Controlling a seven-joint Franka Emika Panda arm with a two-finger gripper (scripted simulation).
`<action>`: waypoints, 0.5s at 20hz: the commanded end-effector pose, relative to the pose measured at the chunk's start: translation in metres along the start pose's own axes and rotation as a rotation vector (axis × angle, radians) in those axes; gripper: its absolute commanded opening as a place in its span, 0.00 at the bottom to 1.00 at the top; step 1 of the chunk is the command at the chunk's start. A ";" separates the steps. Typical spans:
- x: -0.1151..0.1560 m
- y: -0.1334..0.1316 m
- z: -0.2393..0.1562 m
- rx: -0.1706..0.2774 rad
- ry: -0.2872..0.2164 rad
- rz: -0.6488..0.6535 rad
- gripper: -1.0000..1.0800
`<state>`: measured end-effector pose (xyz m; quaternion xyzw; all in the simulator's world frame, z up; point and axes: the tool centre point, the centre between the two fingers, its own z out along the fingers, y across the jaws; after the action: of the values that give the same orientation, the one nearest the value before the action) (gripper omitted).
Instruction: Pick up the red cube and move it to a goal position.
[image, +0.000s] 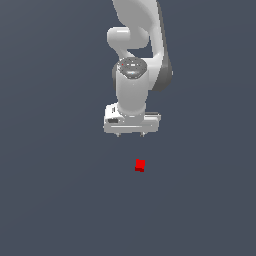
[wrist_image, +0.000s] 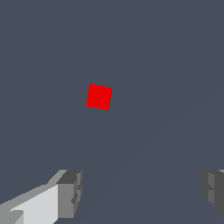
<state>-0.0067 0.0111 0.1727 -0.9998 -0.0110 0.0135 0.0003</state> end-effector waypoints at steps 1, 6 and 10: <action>0.000 0.000 0.000 0.000 0.000 0.000 0.96; 0.003 -0.002 0.006 0.000 0.001 0.008 0.96; 0.008 -0.007 0.021 0.000 0.004 0.026 0.96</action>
<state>-0.0009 0.0160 0.1580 -0.9999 -0.0013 0.0118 0.0003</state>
